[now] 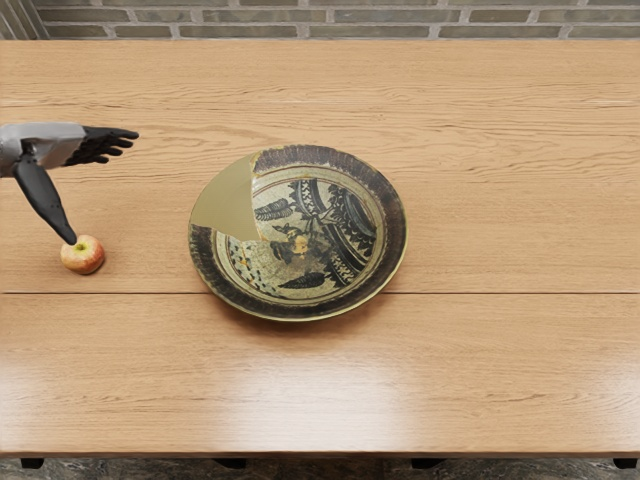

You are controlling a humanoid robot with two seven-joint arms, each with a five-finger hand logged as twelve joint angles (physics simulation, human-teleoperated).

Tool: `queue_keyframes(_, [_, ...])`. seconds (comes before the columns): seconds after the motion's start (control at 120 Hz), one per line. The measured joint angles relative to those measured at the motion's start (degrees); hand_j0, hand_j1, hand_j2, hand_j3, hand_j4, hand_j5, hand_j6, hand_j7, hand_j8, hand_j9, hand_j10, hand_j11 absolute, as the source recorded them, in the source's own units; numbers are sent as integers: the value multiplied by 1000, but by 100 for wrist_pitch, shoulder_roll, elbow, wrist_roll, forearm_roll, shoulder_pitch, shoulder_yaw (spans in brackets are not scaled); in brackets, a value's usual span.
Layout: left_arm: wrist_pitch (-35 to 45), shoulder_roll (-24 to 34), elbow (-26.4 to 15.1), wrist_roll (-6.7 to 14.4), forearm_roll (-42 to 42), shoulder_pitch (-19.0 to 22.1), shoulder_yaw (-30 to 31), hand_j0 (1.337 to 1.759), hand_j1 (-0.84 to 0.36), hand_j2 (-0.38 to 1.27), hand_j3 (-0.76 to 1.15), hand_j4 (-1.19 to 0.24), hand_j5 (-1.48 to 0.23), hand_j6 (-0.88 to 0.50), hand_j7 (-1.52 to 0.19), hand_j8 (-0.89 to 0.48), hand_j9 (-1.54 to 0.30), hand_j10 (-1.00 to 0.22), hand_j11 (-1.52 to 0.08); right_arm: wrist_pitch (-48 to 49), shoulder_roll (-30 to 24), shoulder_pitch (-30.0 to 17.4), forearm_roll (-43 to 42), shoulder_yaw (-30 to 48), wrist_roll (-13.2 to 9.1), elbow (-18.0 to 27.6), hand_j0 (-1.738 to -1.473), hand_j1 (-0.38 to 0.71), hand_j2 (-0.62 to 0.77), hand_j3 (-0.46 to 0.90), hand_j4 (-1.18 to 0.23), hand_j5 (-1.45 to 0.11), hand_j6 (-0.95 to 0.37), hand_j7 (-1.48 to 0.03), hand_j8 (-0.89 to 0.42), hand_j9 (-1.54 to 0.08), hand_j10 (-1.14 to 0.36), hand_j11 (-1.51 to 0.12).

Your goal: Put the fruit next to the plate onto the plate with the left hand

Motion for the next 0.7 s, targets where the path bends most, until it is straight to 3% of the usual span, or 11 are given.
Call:
queue_keyframes(0.192, [0, 38, -20, 3, -49, -23, 209, 1658, 349, 2, 0, -6, -1, -7, -1, -7, -1, -5, 0, 3, 0, -1, 3, 2, -1, 2, -1658, -334, -3, 0, -13, -17, -13, -17, -13, -17, -13, -17])
queue_keyframes(0.283, [0, 32, -32, 353, -109, -111, 211, 1658, 349, 2, 0, -6, -1, -7, -1, -7, -1, -5, 0, 7, 0, -2, 4, 1, -1, 2, -1658, -334, -3, 0, -12, -16, -12, -16, -12, -16, -12, -16])
queue_keyframes(0.35, [0, 9, -42, 966, -190, -237, 130, 1658, 348, 2, 0, -7, -3, -8, -2, -7, -2, -6, -2, 8, 0, -2, 4, 1, 0, 2, -1658, -334, -3, 0, -12, -16, -12, -16, -12, -16, -13, -16])
queue_keyframes(0.442, [-1, 4, -51, 2556, -802, -172, -182, 1658, 345, 2, 0, -10, -6, -11, -6, -10, -6, -9, -5, 9, 0, -2, 4, 1, 0, 2, -1658, -334, -3, 0, -13, -17, -13, -17, -13, -17, -13, -17])
queue_keyframes(0.5, [-2, 95, -183, 3262, -1005, -244, -396, 1658, 344, 2, 0, -10, -7, -12, -6, -11, -6, -9, -6, 9, 0, -2, 4, 1, 0, 3, -1658, -334, -3, 0, -13, -17, -13, -17, -13, -17, -13, -17])
queue_keyframes(0.583, [-3, 285, -842, 3780, -1049, -320, -561, 1658, 343, 2, 0, -12, -9, -13, -8, -12, -8, -11, -8, 10, 0, -1, 1, 1, 0, 2, -1658, -334, -3, 0, -13, -17, -13, -17, -13, -17, -13, -17])
queue_keyframes(0.7, [-3, 619, -1713, 4065, -985, -495, -716, 1658, 332, 3, 0, -21, -20, -22, -20, -22, -19, -20, -19, 10, 0, 3, 0, 0, 0, 3, -1658, -334, -3, 0, -13, -17, -12, -17, -13, -17, -13, -17])
